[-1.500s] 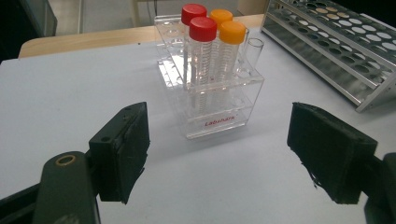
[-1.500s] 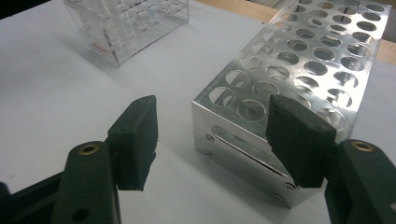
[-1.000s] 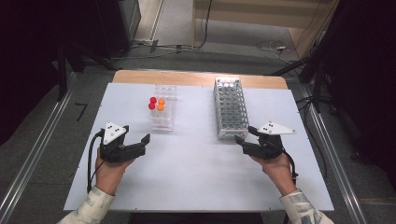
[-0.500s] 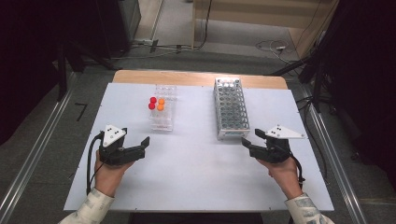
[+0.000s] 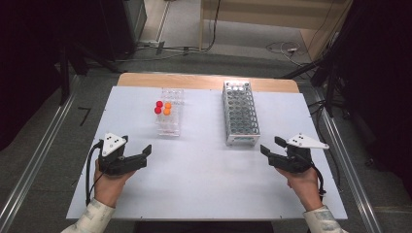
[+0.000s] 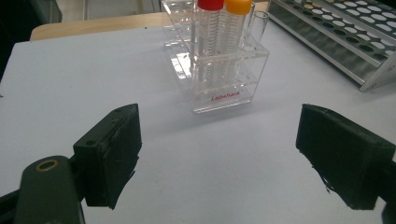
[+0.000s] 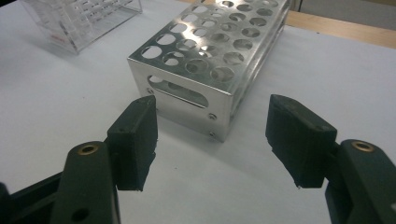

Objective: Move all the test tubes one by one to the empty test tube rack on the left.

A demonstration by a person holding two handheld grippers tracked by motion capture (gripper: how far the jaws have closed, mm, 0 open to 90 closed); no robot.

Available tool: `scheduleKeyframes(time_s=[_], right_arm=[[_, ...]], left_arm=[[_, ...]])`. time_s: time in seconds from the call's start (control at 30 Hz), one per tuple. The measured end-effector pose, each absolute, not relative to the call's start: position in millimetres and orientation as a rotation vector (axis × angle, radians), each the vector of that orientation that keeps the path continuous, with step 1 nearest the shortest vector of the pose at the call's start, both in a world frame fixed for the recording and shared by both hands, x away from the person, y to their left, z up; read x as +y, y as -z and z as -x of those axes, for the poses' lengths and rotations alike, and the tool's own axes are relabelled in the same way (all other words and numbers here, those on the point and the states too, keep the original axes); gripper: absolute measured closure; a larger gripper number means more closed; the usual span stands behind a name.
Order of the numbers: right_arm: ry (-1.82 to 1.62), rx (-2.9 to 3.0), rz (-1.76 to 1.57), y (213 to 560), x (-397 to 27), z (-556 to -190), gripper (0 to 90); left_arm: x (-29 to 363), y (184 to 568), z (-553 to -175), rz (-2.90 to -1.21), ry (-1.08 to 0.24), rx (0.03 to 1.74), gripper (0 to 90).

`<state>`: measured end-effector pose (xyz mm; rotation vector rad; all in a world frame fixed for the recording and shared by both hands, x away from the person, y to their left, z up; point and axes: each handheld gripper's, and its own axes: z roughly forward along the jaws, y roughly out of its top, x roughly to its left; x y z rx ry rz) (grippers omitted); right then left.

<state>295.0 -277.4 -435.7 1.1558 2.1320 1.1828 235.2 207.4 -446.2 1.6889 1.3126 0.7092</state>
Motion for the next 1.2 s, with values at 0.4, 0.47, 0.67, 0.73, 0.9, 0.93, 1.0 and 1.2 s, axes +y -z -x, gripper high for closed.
scheduleKeyframes(time_s=[0.4, 0.47, 0.67, 0.73, 0.9, 0.93, 1.0, 1.2], right_arm=[[-1.143, 2.081, -1.204, 438.4, -302.2, -288.4, 32.2], [-1.132, 2.070, -1.216, 439.2, -307.9, -287.2, 32.0], [-1.103, 2.014, -1.287, 442.1, -330.6, -284.1, 31.0], [-1.092, 1.992, -1.315, 444.0, -339.3, -283.1, 31.0], [-1.014, 1.937, -1.367, 452.4, -357.7, -282.6, 30.5], [-0.994, 1.922, -1.390, 455.2, -361.6, -283.4, 30.5], [-0.977, 1.901, -1.434, 460.3, -369.6, -285.6, 30.1], [-0.957, 1.862, -1.503, 467.6, -381.3, -285.0, 27.2]], left_arm=[[220.6, 449.5, -227.3, -1.667, -0.733, 1.345, 15.1], [224.1, 450.4, -225.8, -1.655, -0.741, 1.358, 15.1], [237.4, 455.6, -222.9, -1.643, -0.768, 1.402, 15.1], [242.1, 457.4, -221.9, -1.640, -0.776, 1.414, 15.1], [252.7, 461.9, -220.4, -1.618, -0.798, 1.452, 15.1], [254.6, 463.4, -220.6, -1.614, -0.802, 1.459, 15.1], [259.1, 466.6, -221.6, -1.610, -0.795, 1.481, 15.1], [266.6, 476.7, -224.0, -1.617, -0.775, 1.524, 14.3]])
